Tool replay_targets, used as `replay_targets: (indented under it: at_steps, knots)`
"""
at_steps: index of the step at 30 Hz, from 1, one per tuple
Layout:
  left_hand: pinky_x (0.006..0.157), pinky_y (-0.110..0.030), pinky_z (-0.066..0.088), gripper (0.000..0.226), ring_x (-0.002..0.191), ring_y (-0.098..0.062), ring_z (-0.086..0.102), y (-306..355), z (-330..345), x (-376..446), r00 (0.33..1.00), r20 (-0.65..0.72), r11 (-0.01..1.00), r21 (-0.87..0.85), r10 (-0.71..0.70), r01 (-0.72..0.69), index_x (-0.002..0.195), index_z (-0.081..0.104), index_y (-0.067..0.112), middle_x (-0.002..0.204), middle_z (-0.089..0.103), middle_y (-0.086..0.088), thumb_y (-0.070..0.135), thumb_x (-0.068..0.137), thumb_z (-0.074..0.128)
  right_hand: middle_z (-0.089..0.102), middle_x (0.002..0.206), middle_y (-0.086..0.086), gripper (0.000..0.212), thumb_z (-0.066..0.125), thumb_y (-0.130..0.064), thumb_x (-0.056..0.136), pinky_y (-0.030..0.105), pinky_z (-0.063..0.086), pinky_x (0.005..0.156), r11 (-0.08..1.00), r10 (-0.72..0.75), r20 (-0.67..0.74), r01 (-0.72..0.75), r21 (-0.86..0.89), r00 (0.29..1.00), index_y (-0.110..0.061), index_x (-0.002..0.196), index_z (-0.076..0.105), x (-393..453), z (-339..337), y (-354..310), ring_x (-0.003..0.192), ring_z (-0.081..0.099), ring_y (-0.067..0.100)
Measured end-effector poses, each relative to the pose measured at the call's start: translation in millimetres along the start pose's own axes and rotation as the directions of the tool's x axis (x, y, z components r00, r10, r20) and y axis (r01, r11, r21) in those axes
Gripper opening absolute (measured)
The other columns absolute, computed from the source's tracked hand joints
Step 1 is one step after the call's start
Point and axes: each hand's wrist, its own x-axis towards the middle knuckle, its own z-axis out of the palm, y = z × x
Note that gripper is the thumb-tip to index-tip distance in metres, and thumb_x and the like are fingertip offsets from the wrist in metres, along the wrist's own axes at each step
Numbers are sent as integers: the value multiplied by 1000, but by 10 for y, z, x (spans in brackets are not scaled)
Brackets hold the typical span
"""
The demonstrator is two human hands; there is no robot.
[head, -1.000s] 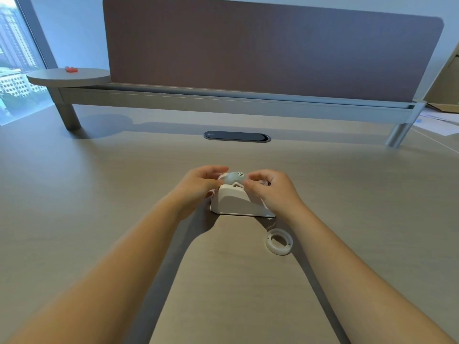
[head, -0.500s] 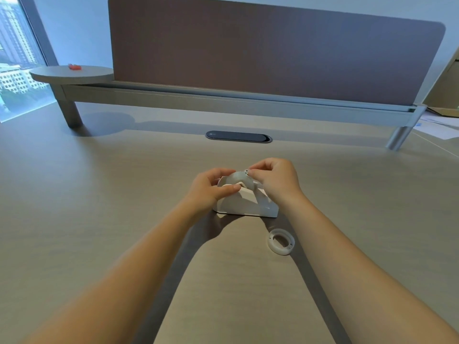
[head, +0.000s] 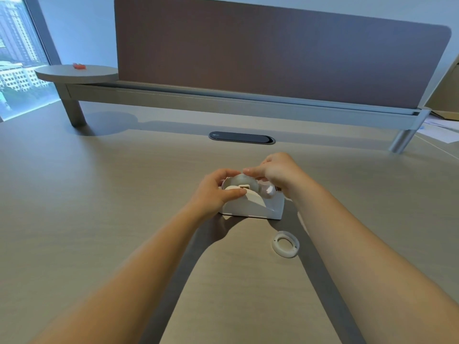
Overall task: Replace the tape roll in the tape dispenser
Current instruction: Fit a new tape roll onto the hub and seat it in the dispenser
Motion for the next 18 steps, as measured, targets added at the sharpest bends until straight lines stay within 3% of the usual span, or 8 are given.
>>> replay_targets:
  at_steps: [5, 7, 10, 14, 16, 18]
  knots:
    - [85, -31, 42, 40, 102, -19, 47, -12, 14, 14, 1000, -4, 999, 30, -11, 11, 116, 52, 18, 110, 52, -1, 17, 77, 62, 66, 90, 16, 27, 67, -14, 74, 38, 50, 84, 993, -62, -54, 56, -101, 997, -10, 57, 48, 1, -155, 26, 93, 64, 29]
    - [87, -32, 41, 40, 103, -18, 47, -13, 13, 15, 1000, -11, 999, 47, -13, 14, 115, 53, 18, 109, 52, -1, 17, 77, 62, 63, 88, 15, 22, 65, -9, 75, 30, 49, 76, 995, -72, -60, 67, -80, 996, -11, 62, 48, 4, -229, 70, 84, 64, 25]
    - [89, -34, 43, 38, 104, -19, 48, -14, 9, 10, 1000, -14, 999, 43, -18, 19, 114, 53, 19, 111, 54, -3, 18, 77, 63, 60, 79, 8, 9, 60, -2, 78, 11, 44, 52, 998, -37, -13, 37, 50, 999, -7, 75, 54, -1, -334, 139, 63, 58, 14]
    - [90, -35, 44, 35, 105, -21, 48, -15, 17, 10, 999, -16, 999, 43, -30, 31, 111, 54, 22, 110, 54, -3, 18, 77, 62, 58, 68, 3, 19, 59, -5, 79, 30, 41, 80, 989, 25, 27, -29, 142, 999, -13, 63, 53, 8, -376, 244, 62, 56, 13]
    - [86, -33, 43, 32, 104, -20, 48, -19, 22, 11, 1000, -21, 999, 34, -22, 23, 106, 54, 24, 109, 54, -3, 17, 76, 63, 57, 69, 4, 17, 63, -10, 77, 28, 46, 78, 988, 20, 45, -27, 150, 999, -11, 62, 55, -3, -362, 257, 65, 56, 14]
    - [83, -31, 42, 32, 103, -20, 48, -22, 23, 10, 1000, -25, 999, 35, -15, 16, 107, 54, 23, 109, 55, -3, 16, 76, 63, 57, 70, 4, 17, 67, -11, 74, 22, 46, 67, 991, 20, 56, -27, 134, 998, -10, 62, 55, -17, -344, 247, 67, 54, 13]
